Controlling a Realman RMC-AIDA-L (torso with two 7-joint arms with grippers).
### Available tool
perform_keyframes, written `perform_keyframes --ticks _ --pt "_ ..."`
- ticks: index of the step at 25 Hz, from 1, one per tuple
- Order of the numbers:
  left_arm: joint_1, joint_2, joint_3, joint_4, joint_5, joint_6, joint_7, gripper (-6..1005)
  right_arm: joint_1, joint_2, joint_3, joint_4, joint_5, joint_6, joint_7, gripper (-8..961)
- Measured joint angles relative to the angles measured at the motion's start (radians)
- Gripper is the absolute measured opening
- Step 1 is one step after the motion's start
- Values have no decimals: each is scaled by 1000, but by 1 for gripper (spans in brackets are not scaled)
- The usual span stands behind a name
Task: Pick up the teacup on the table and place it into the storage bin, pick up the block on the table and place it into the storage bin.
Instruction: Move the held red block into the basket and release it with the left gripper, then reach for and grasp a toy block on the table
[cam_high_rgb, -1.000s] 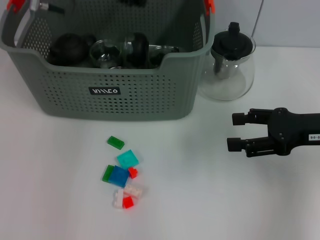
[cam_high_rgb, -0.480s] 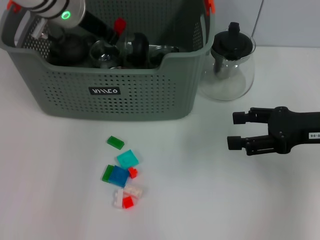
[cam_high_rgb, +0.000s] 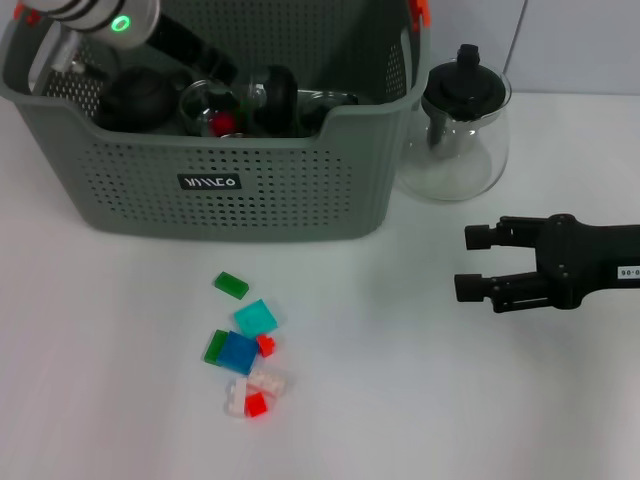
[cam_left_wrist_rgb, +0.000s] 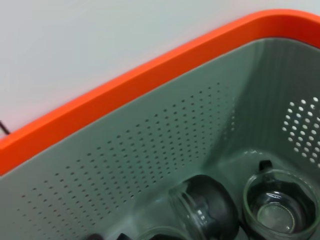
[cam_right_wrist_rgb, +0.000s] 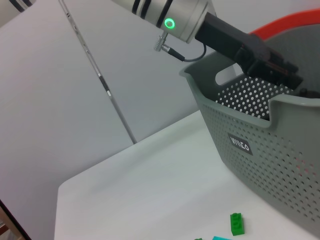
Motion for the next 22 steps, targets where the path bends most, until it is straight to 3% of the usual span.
perform_keyframes --ticks 7,11,13,19,22 --pt "72 -11 -36 205 -107 125 17 503 -3 -3 0 0 0 -5 -7 945" --pt "164 -13 -132 385 -424 283 121 591 -3 -4 0 0 0 -6 -11 944" --pt "231 -13 -210 475 -712 422 221 619 -4 -4 0 0 0 -5 -12 944" --pt "321 -26 -314 551 -991 704 336 642 -5 -4 0 0 1 -2 -19 944" --pt "385 -20 -285 566 -1050 793 381 641 -5 -5 0 0 6 -4 -19 944"
